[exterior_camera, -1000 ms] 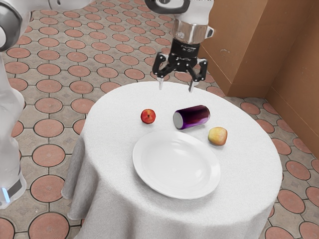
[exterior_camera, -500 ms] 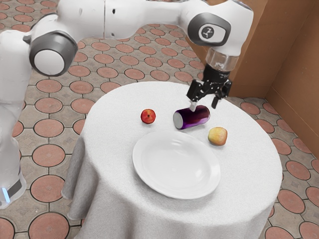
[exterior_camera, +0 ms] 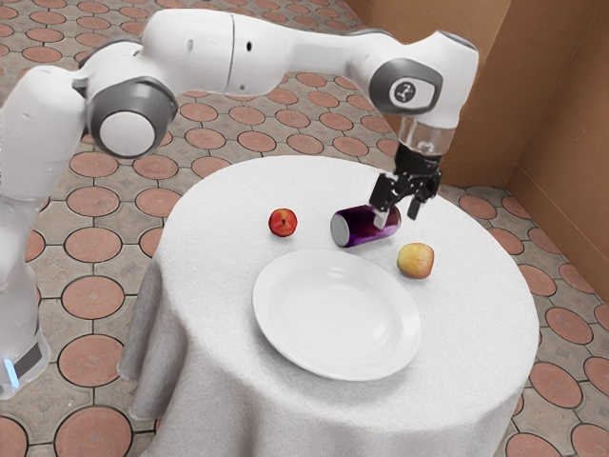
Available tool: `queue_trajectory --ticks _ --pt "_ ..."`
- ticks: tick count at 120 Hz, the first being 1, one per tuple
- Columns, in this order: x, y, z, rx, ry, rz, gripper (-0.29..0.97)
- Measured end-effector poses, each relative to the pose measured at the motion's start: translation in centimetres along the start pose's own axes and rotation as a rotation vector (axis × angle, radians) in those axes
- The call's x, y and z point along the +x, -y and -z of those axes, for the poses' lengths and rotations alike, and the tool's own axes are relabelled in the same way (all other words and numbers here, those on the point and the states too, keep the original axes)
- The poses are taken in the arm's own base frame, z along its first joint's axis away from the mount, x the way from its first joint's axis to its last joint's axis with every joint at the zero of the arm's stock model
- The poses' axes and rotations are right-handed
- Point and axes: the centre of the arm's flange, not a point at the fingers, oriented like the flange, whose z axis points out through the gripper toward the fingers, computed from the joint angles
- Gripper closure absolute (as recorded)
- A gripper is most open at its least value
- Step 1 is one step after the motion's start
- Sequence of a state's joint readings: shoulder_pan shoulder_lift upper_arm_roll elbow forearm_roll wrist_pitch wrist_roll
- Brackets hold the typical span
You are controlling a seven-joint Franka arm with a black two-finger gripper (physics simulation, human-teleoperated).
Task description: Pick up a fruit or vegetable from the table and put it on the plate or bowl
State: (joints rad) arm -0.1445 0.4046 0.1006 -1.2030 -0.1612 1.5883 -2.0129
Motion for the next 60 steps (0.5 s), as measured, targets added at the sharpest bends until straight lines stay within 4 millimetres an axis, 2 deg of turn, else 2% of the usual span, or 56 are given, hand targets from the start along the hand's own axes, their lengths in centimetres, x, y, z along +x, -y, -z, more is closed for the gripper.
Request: queue_trajectory --ticks 11,28,46,60 --pt "-0.1 -1.0 -1.2 -0.01 0.014 0.089 0.0" --pt "1.5 -2.7 -0.8 -0.061 0.04 0.238 0.0" --pt "1.9 -5.0 -0.9 -0.11 0.073 0.343 0.0" --pt "1.0 -5.7 -1.9 -0.113 0.09 0.385 0.0"
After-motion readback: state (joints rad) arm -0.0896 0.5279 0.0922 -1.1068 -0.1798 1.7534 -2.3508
